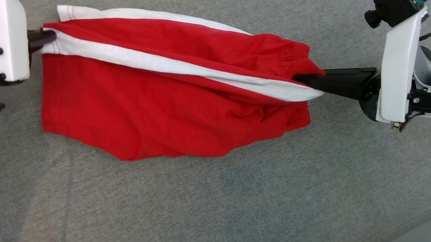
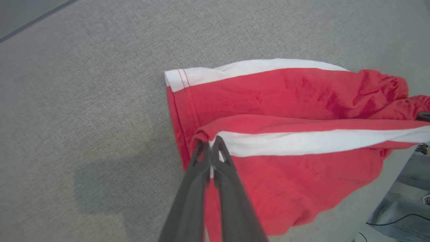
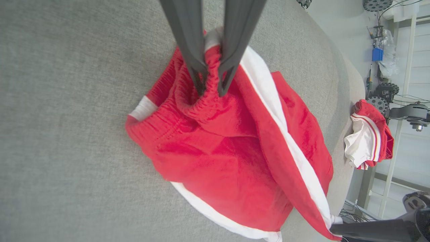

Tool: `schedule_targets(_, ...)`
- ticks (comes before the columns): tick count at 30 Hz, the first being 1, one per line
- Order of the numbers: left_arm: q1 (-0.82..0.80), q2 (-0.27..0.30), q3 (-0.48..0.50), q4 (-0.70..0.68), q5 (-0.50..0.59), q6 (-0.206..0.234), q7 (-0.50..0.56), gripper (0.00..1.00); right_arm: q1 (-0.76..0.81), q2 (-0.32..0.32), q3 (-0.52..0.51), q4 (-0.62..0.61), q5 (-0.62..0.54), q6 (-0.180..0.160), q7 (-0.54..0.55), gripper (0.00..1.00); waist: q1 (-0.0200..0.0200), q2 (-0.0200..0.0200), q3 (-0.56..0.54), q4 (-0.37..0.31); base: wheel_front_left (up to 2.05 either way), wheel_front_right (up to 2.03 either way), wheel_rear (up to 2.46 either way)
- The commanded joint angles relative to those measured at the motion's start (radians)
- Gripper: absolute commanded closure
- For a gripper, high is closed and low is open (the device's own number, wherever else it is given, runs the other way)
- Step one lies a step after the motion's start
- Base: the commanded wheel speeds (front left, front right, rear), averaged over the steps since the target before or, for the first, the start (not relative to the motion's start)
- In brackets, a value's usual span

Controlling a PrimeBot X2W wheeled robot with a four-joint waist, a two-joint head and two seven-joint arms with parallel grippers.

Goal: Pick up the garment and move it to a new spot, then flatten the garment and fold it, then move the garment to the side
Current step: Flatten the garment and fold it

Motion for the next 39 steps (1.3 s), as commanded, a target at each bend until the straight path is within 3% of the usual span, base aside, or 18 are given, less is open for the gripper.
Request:
schedule_targets(1,-0.022,-0.001,-0.002,0.017,0.009,-0.007,0.004,1.0,-0.011,0.006,-0.003,0.001,0.009,0.0,0.007,1.0,0.0,0.0,0.012,-0.015,0.0,0.0,0.0)
schedule_targets(9,-0.073,-0.016,-0.01,0.086,0.035,-0.017,0.015,1.0,-0.02,0.016,-0.022,0.008,0.041,0.0,0.012,1.0,0.0,0.0,0.037,-0.04,0.0,0.0,0.0)
schedule_targets(20,-0.114,-0.022,-0.02,0.181,0.036,-0.023,0.058,1.0,-0.117,0.036,0.015,0.086,0.094,0.0,0.207,1.0,0.0,0.0,0.05,-0.069,0.0,0.0,0.0)
schedule_targets(29,-0.133,-0.044,-0.03,0.24,0.047,-0.029,0.052,1.0,-0.162,0.09,0.017,0.154,0.141,0.0,0.255,1.0,0.0,0.0,0.061,-0.075,0.0,0.0,0.0)
schedule_targets(30,-0.136,-0.047,-0.03,0.245,0.046,-0.031,0.051,1.0,-0.163,0.093,0.017,0.162,0.139,0.0,0.252,0.73,0.0,0.0,0.061,-0.075,0.0,0.0,0.0)
schedule_targets(31,-0.139,-0.05,-0.03,0.25,0.047,-0.03,0.048,1.0,-0.164,0.098,0.016,0.168,0.14,0.0,0.245,0.55,0.0,0.0,0.062,-0.074,0.0,0.0,0.0)
schedule_targets(32,-0.141,-0.052,-0.03,0.254,0.049,-0.032,0.045,1.0,-0.162,0.102,0.013,0.173,0.142,0.0,0.24,0.0,0.0,0.0,0.061,-0.074,0.0,0.0,0.0)
schedule_targets(33,-0.143,-0.053,-0.032,0.259,0.05,-0.034,0.044,1.0,-0.161,0.103,0.013,0.178,0.143,0.0,0.238,0.0,0.0,0.0,0.061,-0.073,0.0,0.0,0.0)
schedule_targets(34,-0.143,-0.054,-0.033,0.263,0.051,-0.038,0.042,0.58,-0.16,0.103,0.014,0.182,0.142,0.0,0.236,0.0,0.0,0.0,0.06,-0.072,0.0,0.0,0.0)
schedule_targets(35,-0.143,-0.055,-0.034,0.268,0.05,-0.041,0.041,0.01,-0.16,0.103,0.015,0.185,0.14,0.0,0.234,0.0,0.0,0.0,0.058,-0.072,0.0,0.0,0.0)
schedule_targets(39,-0.14,-0.063,-0.03,0.283,0.053,-0.053,0.016,0.0,-0.154,0.106,0.007,0.191,0.148,0.0,0.219,0.0,0.0,0.0,0.049,-0.07,0.0,0.0,0.0)
